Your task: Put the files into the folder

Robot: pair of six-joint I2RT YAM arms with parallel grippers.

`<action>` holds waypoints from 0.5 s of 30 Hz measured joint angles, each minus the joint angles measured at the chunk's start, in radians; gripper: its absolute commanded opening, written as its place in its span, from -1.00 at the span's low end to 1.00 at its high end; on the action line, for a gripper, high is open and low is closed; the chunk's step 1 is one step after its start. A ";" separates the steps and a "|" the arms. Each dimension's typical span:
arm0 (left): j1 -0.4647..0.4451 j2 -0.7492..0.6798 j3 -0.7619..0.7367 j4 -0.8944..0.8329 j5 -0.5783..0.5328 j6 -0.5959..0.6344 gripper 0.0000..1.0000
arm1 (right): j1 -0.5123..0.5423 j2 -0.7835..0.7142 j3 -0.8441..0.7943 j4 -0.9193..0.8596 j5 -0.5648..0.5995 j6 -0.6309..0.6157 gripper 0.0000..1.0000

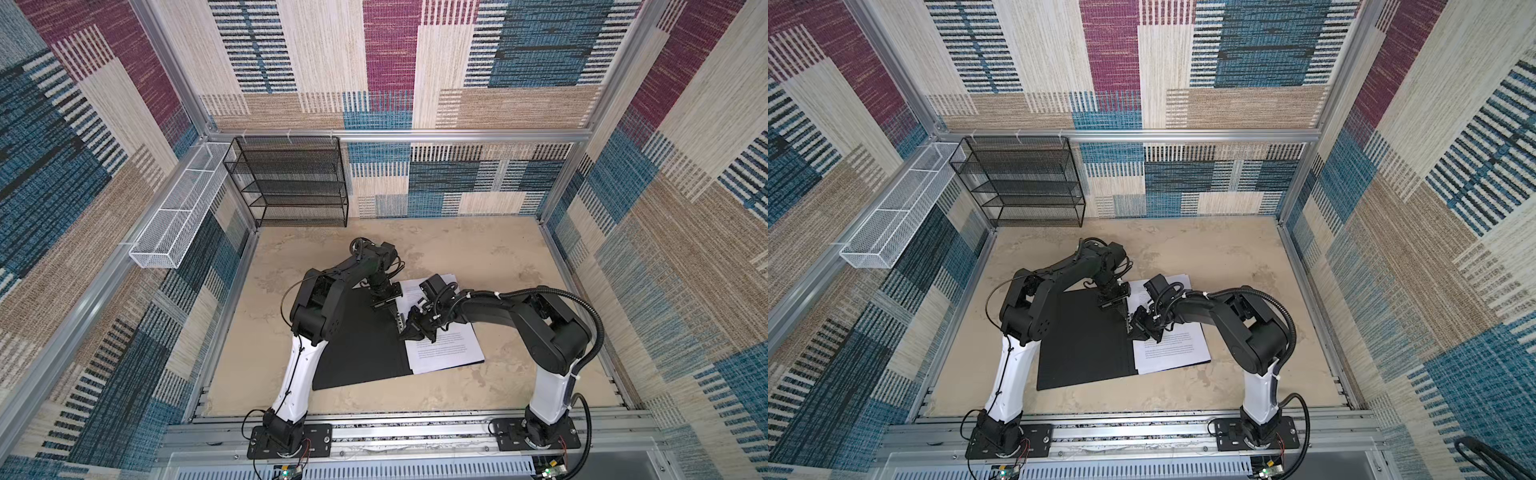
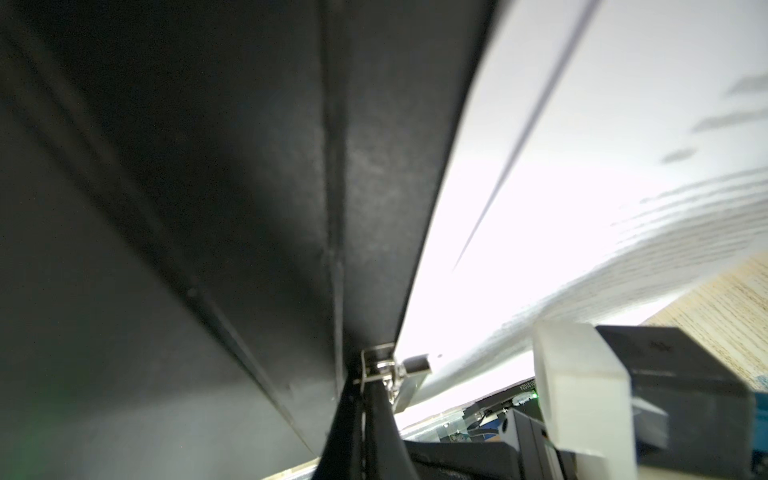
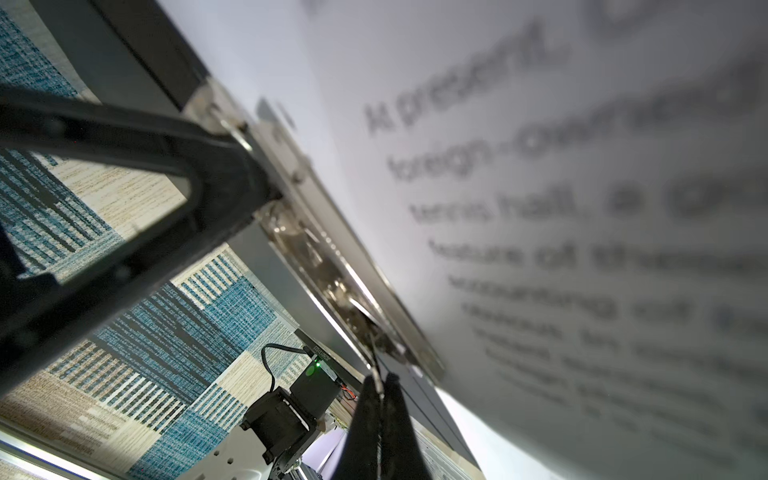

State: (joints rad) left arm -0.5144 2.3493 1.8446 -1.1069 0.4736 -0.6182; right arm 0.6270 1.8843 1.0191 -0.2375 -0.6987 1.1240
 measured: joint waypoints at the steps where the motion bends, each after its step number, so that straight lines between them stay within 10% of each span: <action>1: 0.000 0.000 0.000 0.000 0.000 0.000 -1.00 | 0.000 0.000 0.000 0.000 0.000 0.000 -0.97; 15: 0.000 0.000 0.000 0.002 0.004 -0.007 -1.00 | -0.002 -0.016 -0.006 -0.008 0.019 0.001 -0.80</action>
State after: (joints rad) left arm -0.5144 2.3493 1.8446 -1.1046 0.4778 -0.6254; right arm 0.6250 1.8687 1.0126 -0.2455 -0.6792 1.1248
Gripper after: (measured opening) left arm 0.052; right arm 0.085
